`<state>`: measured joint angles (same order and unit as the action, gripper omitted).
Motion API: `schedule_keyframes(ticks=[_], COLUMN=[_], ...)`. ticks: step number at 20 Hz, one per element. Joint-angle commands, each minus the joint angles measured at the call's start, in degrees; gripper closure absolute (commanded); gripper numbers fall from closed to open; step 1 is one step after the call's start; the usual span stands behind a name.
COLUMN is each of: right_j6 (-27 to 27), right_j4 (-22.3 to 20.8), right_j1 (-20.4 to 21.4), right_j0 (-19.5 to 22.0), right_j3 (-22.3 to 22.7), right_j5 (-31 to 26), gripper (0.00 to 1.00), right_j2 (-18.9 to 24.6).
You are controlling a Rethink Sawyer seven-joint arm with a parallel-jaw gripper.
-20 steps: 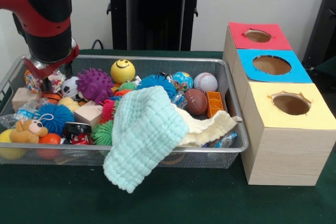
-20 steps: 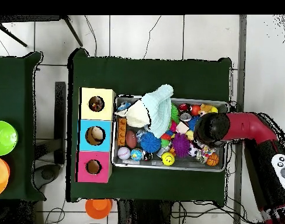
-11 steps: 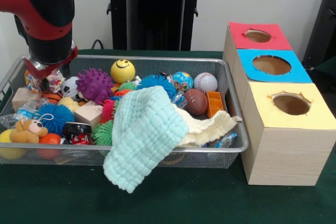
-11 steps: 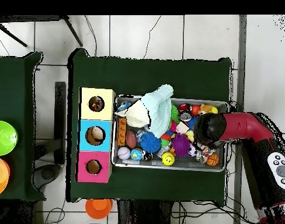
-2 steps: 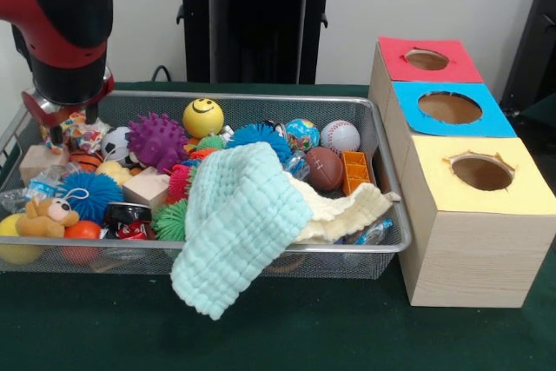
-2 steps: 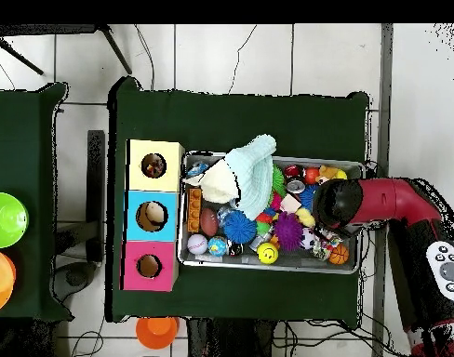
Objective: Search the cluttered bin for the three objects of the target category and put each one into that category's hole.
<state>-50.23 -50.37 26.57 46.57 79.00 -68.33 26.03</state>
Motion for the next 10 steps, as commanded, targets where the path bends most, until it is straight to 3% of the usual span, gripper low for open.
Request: schedule_keyframes(ticks=[1, 5, 10], right_j6=[9.48, 9.24, 8.94], right_j4=[-3.61, -3.86, -1.58], right_j1=[-1.5, -2.43, -4.18], right_j0=[-0.96, -1.15, 0.6], right_j3=[-1.76, -1.66, -0.24], right_j5=[-4.93, -4.26, 0.56], gripper=[0.0, 0.0, 0.0], right_j2=[-3.52, -4.08, -2.33])
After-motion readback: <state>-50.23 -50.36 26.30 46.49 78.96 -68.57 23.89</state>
